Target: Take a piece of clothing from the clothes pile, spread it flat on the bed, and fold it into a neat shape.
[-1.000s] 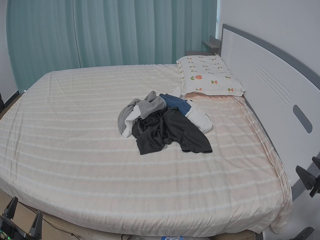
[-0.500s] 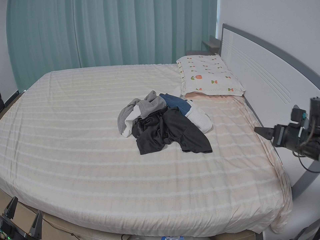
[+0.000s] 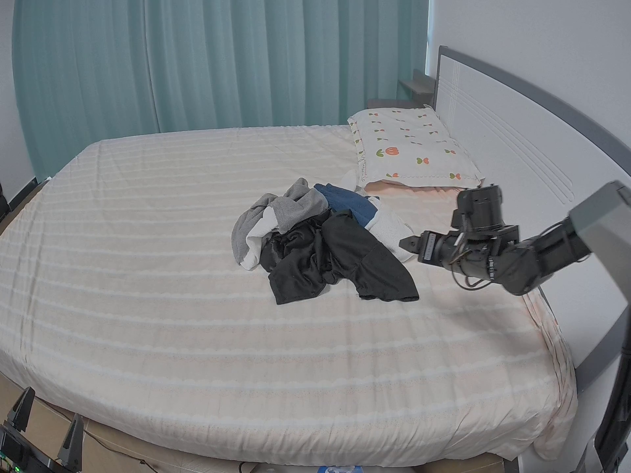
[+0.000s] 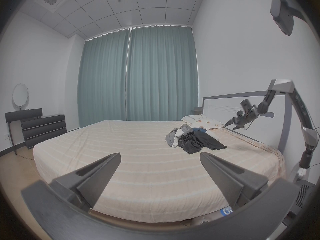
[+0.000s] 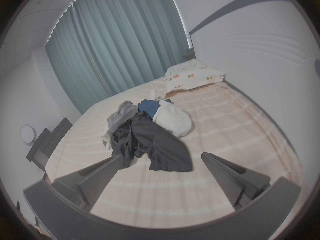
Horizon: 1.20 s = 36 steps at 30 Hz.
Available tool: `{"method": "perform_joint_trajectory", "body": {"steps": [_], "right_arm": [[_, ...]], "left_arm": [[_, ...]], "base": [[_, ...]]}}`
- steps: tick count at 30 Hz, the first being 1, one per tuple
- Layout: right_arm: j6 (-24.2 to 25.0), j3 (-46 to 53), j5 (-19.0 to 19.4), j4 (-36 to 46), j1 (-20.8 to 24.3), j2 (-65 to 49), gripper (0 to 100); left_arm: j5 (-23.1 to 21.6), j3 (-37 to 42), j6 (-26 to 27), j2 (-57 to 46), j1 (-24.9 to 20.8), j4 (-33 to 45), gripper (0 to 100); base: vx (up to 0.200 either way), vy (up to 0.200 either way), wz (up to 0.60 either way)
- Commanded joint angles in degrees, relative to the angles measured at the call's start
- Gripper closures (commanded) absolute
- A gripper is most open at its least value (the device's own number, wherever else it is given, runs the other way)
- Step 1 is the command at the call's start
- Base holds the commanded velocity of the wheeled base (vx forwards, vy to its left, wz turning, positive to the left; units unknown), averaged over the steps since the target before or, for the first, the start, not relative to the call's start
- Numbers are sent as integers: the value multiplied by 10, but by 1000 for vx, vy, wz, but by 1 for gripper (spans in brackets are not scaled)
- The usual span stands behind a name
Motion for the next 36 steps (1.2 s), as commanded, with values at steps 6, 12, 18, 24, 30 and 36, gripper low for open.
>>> {"method": "perform_joint_trajectory", "body": {"steps": [6,12,18,24,30,36], "right_arm": [[45,-186,-11,22,11,221,0],[45,-220,-11,40,-7,243,0],[45,-260,-14,47,-13,275,0],[44,-294,-23,47,-7,305,0],[38,-311,-32,49,-5,321,0],[41,-325,-32,42,2,325,100]], "left_arm": [[7,10,1,-9,0,0,0],[9,10,1,-9,0,0,0],[9,10,1,-9,0,0,0],[10,10,1,-9,0,0,0],[10,10,1,-9,0,0,0],[13,10,1,-9,0,0,0]], "base": [[0,0,0],[0,0,0],[0,0,0],[0,0,0],[0,0,0],[0,0,0]]}}
